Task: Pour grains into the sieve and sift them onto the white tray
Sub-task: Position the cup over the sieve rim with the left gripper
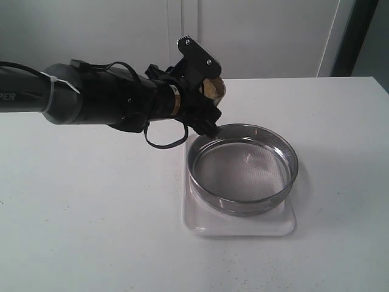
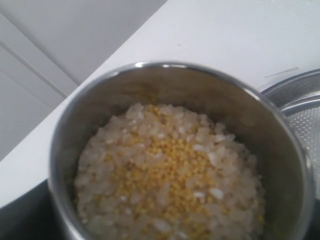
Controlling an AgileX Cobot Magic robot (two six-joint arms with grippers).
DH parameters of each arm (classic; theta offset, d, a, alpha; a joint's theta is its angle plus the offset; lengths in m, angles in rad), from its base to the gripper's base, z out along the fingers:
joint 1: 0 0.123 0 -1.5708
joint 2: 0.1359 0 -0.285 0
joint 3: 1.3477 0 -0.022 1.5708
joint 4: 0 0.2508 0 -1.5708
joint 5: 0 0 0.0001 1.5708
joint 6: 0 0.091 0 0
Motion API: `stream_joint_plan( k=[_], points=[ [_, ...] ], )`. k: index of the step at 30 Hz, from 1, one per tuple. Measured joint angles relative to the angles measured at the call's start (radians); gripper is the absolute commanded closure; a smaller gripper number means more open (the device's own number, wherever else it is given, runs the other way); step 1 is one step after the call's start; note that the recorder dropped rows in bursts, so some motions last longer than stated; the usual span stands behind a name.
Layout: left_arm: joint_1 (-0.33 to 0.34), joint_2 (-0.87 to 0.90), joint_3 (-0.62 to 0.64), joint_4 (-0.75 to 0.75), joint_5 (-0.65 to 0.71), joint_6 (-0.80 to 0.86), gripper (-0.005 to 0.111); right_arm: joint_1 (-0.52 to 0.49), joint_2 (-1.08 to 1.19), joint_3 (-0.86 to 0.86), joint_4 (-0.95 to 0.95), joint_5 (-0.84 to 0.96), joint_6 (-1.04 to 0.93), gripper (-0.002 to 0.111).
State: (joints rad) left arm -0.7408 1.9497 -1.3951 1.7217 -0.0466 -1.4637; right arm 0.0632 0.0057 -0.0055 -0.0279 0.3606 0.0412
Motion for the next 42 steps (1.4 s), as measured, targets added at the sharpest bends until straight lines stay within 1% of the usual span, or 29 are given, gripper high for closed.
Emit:
stream_joint_plan(
  k=[9,10,11,12,13,14,18,23,24,26,31,35,42],
  points=[
    [-0.002,0.006,0.0,0.002,0.002,-0.011,0.107,0.0,0.0,0.0,0.0,0.0,0.0,0.108],
    [-0.002,0.006,0.0,-0.027,-0.005,0.008,0.107,0.0,0.0,0.0,0.0,0.0,0.0,0.108],
    [-0.002,0.006,0.0,-0.06,-0.01,0.035,0.107,0.0,0.0,0.0,0.0,0.0,0.0,0.108],
    [-0.002,0.006,0.0,-0.133,-0.015,0.122,0.107,0.0,0.0,0.0,0.0,0.0,0.0,0.108],
    [-0.002,0.006,0.0,-0.165,-0.017,0.157,0.107,0.0,0.0,0.0,0.0,0.0,0.0,0.108],
    [-0.002,0.006,0.0,-0.233,-0.017,0.231,0.107,0.0,0.0,0.0,0.0,0.0,0.0,0.108],
    [-0.002,0.006,0.0,-0.357,-0.001,0.386,0.107,0.0,0.0,0.0,0.0,0.0,0.0,0.108],
    [-0.002,0.006,0.0,-0.539,0.02,0.63,0.107,0.0,0.0,0.0,0.0,0.0,0.0,0.108],
    [-0.002,0.006,0.0,-0.599,0.031,0.716,0.107,0.0,0.0,0.0,0.0,0.0,0.0,0.108],
    [-0.002,0.006,0.0,-0.698,0.047,0.831,0.107,0.0,0.0,0.0,0.0,0.0,0.0,0.108],
    [-0.002,0.006,0.0,-0.843,0.047,1.012,0.107,0.0,0.0,0.0,0.0,0.0,0.0,0.108],
    [-0.002,0.006,-0.002,-0.89,0.04,1.063,0.107,0.0,0.0,0.0,0.0,0.0,0.0,0.108],
    [-0.005,0.006,-0.052,-0.884,0.065,1.078,0.107,0.0,0.0,0.0,0.0,0.0,0.0,0.108]
  ],
)
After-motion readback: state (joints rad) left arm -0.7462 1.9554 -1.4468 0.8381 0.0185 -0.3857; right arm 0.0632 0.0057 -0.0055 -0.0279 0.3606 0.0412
